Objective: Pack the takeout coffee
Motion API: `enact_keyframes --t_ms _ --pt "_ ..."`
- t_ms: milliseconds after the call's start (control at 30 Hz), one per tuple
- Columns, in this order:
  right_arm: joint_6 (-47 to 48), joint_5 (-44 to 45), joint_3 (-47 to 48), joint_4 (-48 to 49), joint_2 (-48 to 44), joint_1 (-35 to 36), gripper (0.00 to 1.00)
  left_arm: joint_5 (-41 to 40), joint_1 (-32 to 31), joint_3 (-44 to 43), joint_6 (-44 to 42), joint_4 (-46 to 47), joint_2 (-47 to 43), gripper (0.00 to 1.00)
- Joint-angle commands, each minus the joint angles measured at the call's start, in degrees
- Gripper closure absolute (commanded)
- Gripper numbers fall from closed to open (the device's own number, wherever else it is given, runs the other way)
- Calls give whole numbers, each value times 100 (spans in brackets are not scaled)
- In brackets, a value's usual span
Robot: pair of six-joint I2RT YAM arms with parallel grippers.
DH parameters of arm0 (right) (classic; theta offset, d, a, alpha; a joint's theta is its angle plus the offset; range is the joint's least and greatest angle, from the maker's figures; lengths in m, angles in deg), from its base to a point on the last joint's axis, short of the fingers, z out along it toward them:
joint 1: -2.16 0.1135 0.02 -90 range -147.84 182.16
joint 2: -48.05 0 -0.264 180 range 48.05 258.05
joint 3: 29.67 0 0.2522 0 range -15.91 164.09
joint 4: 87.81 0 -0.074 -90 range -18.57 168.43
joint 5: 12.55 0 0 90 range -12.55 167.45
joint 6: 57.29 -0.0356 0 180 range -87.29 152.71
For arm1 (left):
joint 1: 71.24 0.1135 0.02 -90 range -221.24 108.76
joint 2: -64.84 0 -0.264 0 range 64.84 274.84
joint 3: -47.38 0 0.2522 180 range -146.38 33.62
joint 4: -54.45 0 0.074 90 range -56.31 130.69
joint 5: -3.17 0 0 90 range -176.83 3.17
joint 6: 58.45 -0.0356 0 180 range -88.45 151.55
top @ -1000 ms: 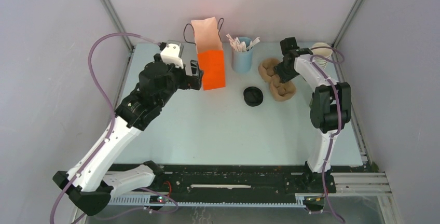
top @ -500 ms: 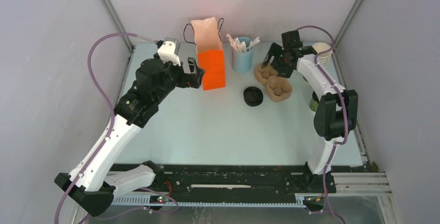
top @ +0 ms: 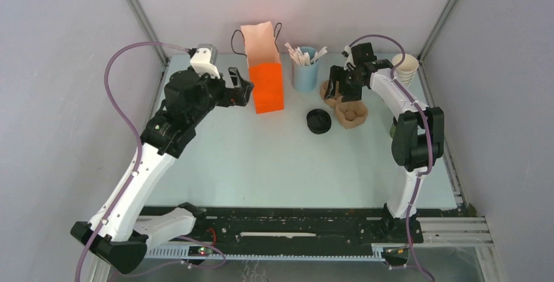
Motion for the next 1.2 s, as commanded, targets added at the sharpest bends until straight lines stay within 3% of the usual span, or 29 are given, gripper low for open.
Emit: enact_keyframes --t_ms 0,167,600,1067,1167 --pt "302 118 -55 10 161 -59 21 -103 42 41 -47 66 83 0" --pt "103 -368 -213 313 211 -346 30 117 240 -55 22 -13 271 0" --pt "139 -408 -313 212 362 -419 30 548 382 -155 149 -98 462 0" --pt "159 -408 -331 154 344 -408 50 557 382 -147 166 -98 435 0" --pt "168 -380 -330 132 337 -402 44 570 380 -137 172 -81 435 0"
